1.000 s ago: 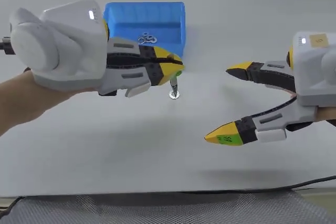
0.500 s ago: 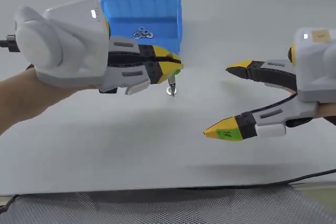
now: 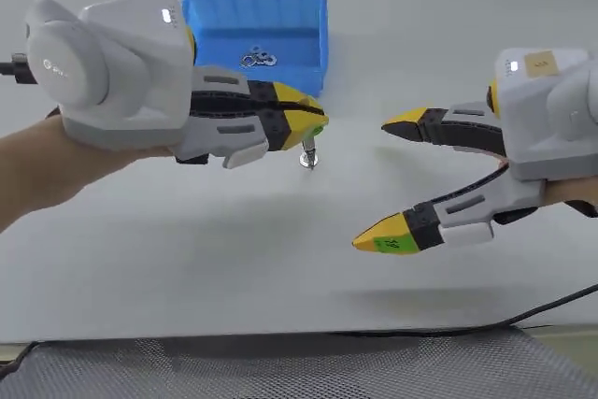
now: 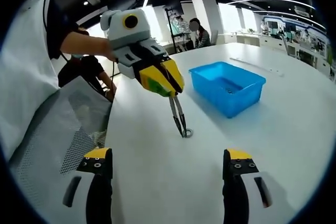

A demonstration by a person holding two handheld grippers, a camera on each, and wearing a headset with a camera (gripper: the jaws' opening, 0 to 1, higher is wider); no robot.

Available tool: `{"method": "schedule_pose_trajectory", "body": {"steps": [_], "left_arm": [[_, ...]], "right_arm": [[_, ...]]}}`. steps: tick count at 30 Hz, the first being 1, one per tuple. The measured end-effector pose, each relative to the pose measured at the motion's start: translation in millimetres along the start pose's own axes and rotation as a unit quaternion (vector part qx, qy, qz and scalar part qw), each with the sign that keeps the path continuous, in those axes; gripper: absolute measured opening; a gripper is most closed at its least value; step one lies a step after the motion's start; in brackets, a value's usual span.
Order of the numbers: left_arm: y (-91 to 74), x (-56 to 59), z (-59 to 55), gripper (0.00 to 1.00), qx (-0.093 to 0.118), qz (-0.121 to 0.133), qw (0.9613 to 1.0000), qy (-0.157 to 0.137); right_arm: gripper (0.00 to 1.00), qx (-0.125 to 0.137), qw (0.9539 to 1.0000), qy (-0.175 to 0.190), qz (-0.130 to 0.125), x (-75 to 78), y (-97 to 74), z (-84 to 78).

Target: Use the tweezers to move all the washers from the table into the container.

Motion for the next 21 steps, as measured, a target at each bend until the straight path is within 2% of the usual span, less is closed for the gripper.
{"method": "schedule_pose_trajectory", "body": {"steps": [4, 12, 16, 21], "left_arm": [[0.2, 2.7, -0.3, 0.06, -0.002, -0.007, 0.9999, -0.01], [-0.9, -2.7, -3.2, 0.06, -0.008, 0.003, 0.9997, -0.023], [-2.0, -5.3, -5.0, 0.06, -0.011, 0.008, 0.9995, -0.029], [-1.6, -4.3, -5.9, 0.06, -0.013, 0.006, 0.9994, -0.032]], "right_arm": [[0.8, -0.01, 0.9994, -0.027, 0.017, 4.6, 12.6, 9.7], [0.62, -0.027, 0.9961, -0.071, 0.043, 19.9, 40.5, 27.1], [0.51, -0.035, 0.9942, -0.085, 0.055, 24.4, 47.6, 29.0], [0.31, -0.046, 0.9917, -0.101, 0.065, 26.5, 48.8, 28.7]]}}
Point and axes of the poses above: the centre of the closed fingertips' face, and the gripper's own axes: y roughly forward along the fingers, x roughly to its right, z roughly out of its top, the point moved 2 cm from there along -y, roughly backward along the fingers, and after that the axes turned 14 degrees about z, right-handed, at the moved point
